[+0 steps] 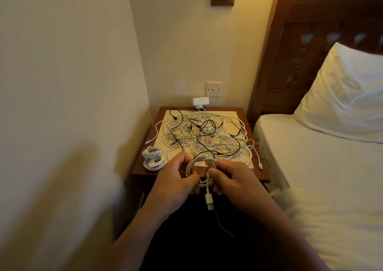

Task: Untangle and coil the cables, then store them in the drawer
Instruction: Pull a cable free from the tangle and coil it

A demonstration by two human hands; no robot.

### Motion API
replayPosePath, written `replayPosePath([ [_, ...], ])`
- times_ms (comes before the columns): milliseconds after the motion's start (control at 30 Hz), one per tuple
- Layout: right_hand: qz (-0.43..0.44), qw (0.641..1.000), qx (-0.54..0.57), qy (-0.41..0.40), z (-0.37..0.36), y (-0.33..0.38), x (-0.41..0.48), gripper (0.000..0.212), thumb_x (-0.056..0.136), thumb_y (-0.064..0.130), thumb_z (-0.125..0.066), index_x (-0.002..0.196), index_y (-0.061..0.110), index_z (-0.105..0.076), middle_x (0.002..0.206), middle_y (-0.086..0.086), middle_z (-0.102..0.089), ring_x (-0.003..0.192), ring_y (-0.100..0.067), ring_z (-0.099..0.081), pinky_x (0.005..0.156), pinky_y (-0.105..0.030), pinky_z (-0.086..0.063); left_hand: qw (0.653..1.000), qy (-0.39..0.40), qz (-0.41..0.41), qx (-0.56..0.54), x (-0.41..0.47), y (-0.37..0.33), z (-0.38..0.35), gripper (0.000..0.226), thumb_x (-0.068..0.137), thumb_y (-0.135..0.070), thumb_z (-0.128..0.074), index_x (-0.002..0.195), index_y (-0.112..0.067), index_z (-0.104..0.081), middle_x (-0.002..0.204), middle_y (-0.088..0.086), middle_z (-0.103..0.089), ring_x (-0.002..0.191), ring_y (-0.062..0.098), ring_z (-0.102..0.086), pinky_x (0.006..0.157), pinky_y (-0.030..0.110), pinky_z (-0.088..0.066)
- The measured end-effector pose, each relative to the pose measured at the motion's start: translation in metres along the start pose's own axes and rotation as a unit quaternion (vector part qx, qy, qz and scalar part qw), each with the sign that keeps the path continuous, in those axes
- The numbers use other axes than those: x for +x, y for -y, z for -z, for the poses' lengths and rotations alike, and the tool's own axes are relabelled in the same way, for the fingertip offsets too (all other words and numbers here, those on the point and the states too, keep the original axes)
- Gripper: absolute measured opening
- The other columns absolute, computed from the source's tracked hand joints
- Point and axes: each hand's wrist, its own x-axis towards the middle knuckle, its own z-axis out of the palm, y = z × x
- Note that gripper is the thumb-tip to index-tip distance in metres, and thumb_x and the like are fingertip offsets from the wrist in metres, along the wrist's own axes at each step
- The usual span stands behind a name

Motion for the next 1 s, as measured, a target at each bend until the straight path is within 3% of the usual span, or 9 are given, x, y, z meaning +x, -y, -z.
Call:
replayPosePath([
  [67,0.016,0.998,-0.032,-0.050,0.004,-0.001,0.003,0.027,0.103,0.024,-0.060,0.127,0.030,-0.068,0.081,-0.001,-0.073,0.072,-0.013,-0.069,0.074,-0.041,-0.061,0.997,0.068,0.028,-0.039,-0.001,-0.001,0.004,0.013,0.090,-0.013,-0.073,0.087,-0.022,-0.064,0.074,0.005,-0.068,0.062,0.023,-0.060,0.059,0.031,-0.048],
  [133,0.024,0.997,-0.027,-0.065,0.010,0.000,0.005,0.026,0.101,0.029,-0.063,0.126,0.036,-0.066,0.082,0.000,-0.074,0.074,-0.019,-0.070,0.073,-0.047,-0.060,0.983,0.139,0.063,-0.103,-0.003,-0.003,0.009,0.006,0.092,-0.017,-0.074,0.090,-0.015,-0.069,0.081,0.012,-0.067,0.071,0.023,-0.059,0.063,0.029,-0.046],
  [267,0.045,0.998,-0.020,-0.034,0.014,0.002,0.004,0.018,0.101,0.031,-0.062,0.116,0.036,-0.071,0.090,0.002,-0.076,0.084,-0.024,-0.071,0.078,-0.053,-0.059,0.977,0.155,0.075,-0.129,-0.004,-0.008,0.013,0.024,0.087,-0.023,-0.078,0.099,-0.006,-0.069,0.087,0.014,-0.067,0.080,0.022,-0.063,0.072,0.031,-0.049],
  [433,0.047,0.997,-0.055,-0.008,0.018,0.004,0.004,0.021,0.101,0.030,-0.063,0.118,0.036,-0.073,0.081,0.006,-0.073,0.074,-0.018,-0.068,0.067,-0.038,-0.056,0.984,0.138,0.068,-0.089,0.002,-0.017,0.016,0.025,0.091,-0.019,-0.075,0.114,-0.015,-0.066,0.104,0.011,-0.075,0.086,0.016,-0.066,0.071,0.028,-0.051],
  [567,0.058,0.996,-0.067,-0.003,0.019,0.009,0.007,0.024,0.100,0.030,-0.065,0.122,0.037,-0.071,0.084,0.009,-0.075,0.077,-0.014,-0.070,0.070,-0.035,-0.058,0.981,0.153,0.056,-0.101,0.003,-0.019,0.014,0.032,0.086,-0.008,-0.078,0.116,-0.013,-0.068,0.104,0.014,-0.076,0.088,0.027,-0.073,0.072,0.029,-0.060],
  [700,0.060,0.994,-0.088,-0.029,0.024,0.005,0.006,0.026,0.096,0.032,-0.071,0.122,0.037,-0.071,0.101,0.017,-0.074,0.093,0.000,-0.068,0.083,-0.023,-0.057,0.981,0.062,0.055,-0.175,0.004,-0.015,0.011,0.024,0.083,-0.001,-0.078,0.103,0.003,-0.064,0.094,0.015,-0.074,0.085,0.031,-0.075,0.073,0.036,-0.063],
  [867,0.047,0.996,-0.049,-0.053,0.017,0.000,-0.005,0.017,0.095,0.018,-0.073,0.099,0.035,-0.076,0.085,0.013,-0.074,0.081,-0.006,-0.069,0.072,-0.024,-0.058,0.956,-0.055,0.087,-0.274,0.007,-0.009,0.008,0.020,0.084,0.005,-0.075,0.096,-0.002,-0.060,0.090,0.017,-0.067,0.078,0.026,-0.073,0.069,0.034,-0.064],
  [1000,0.052,0.995,0.009,-0.090,0.007,0.003,-0.007,0.022,0.095,0.025,-0.072,0.114,0.037,-0.070,0.091,0.012,-0.074,0.085,-0.005,-0.071,0.073,-0.019,-0.057,0.950,-0.062,0.079,-0.294,0.007,-0.009,0.005,0.023,0.084,0.007,-0.074,0.102,0.007,-0.061,0.083,0.010,-0.068,0.077,0.022,-0.073,0.070,0.034,-0.063],
])
